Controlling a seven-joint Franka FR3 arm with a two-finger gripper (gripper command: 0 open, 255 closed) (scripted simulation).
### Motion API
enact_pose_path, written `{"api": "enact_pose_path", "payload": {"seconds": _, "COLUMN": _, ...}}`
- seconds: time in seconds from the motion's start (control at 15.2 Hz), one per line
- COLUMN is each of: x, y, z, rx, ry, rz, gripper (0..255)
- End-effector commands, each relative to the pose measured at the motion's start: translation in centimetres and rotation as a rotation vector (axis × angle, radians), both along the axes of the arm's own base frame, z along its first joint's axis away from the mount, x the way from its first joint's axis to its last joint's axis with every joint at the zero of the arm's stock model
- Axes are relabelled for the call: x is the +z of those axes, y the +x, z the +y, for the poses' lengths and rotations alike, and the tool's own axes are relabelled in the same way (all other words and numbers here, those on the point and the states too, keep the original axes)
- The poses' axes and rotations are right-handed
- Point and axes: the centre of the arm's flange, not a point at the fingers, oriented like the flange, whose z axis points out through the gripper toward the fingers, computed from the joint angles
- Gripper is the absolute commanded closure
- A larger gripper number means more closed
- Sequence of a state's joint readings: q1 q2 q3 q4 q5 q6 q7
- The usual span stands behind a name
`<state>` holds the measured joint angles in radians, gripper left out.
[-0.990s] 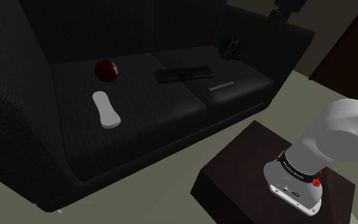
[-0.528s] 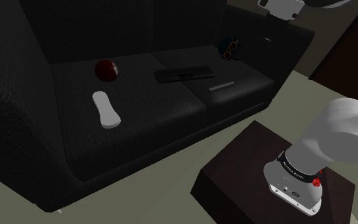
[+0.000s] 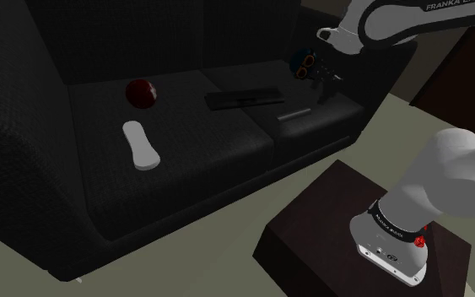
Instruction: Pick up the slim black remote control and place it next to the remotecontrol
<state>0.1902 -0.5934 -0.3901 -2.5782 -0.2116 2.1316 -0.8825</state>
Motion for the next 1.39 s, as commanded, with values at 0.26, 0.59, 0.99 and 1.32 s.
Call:
{"api": "enact_pose_path", "payload": {"seconds": 0.26, "x": -6.2, "y": 4.5, "z": -2.0, "rx": 0.303, "ry": -0.059, "rz": -0.013, "gripper": 0}}
{"api": "enact_pose_path", "payload": {"seconds": 0.59, "x": -10.4, "y": 7.6, "z": -2.6, "rx": 0.484, "ry": -0.094, "rz": -0.02, "gripper": 0}}
{"api": "enact_pose_path", "payload": {"seconds": 0.99, "x": -13.5, "y": 8.0, "z": -2.7, "rx": 0.484, "ry": -0.094, "rz": -0.02, "gripper": 0}}
{"api": "enact_pose_path", "payload": {"seconds": 1.32, "x": -13.8, "y": 8.1, "z": -2.7, "rx": 0.484, "ry": -0.094, "rz": -0.02, "gripper": 0}}
